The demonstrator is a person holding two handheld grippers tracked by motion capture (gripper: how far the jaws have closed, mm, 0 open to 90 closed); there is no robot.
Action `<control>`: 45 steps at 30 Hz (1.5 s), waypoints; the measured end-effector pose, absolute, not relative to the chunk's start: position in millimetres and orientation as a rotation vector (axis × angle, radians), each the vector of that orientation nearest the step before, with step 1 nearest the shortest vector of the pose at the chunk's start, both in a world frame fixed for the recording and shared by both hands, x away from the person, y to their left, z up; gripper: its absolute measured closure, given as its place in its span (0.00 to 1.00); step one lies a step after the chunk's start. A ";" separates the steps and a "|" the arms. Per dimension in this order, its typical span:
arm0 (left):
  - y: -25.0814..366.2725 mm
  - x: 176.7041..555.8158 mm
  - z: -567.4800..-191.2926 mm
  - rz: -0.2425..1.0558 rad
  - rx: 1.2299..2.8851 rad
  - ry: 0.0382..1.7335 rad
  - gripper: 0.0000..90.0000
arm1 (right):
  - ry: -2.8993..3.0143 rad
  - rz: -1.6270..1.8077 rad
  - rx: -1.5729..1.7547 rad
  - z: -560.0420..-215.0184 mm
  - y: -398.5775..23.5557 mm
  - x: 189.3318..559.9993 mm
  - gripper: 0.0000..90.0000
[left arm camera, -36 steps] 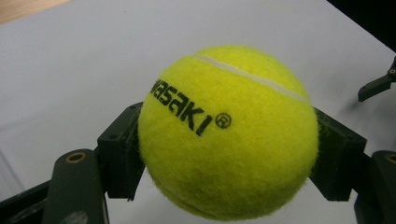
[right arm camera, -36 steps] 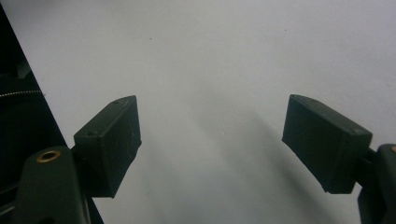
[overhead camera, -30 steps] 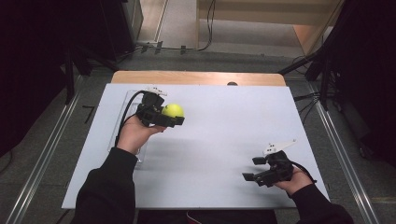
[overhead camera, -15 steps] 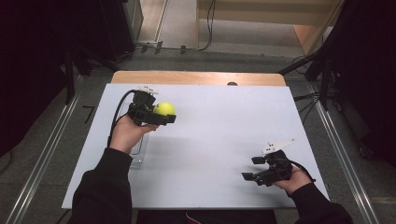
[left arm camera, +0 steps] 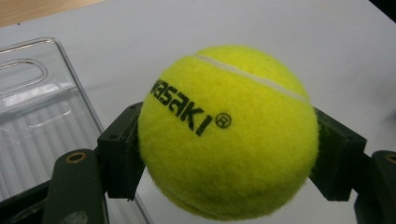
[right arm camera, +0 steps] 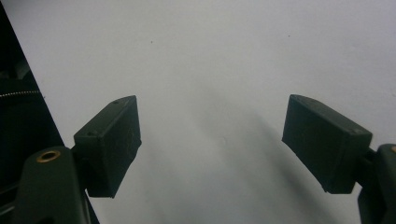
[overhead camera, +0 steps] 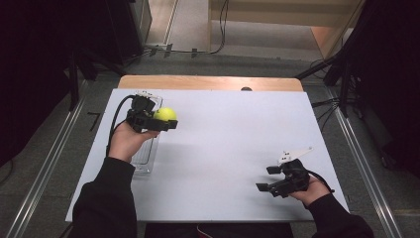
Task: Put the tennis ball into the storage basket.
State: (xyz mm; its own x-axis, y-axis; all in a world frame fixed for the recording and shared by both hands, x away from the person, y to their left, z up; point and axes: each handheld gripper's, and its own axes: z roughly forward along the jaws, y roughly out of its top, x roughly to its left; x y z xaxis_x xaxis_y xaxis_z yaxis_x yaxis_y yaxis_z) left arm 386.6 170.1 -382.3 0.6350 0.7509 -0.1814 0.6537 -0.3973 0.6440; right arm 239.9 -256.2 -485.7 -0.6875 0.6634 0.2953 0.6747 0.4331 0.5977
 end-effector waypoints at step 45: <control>218.5 396.0 -386.8 0.308 2.065 1.299 0.29 | -2.646 -1.110 -1.242 -486.0 -257.4 238.7 0.19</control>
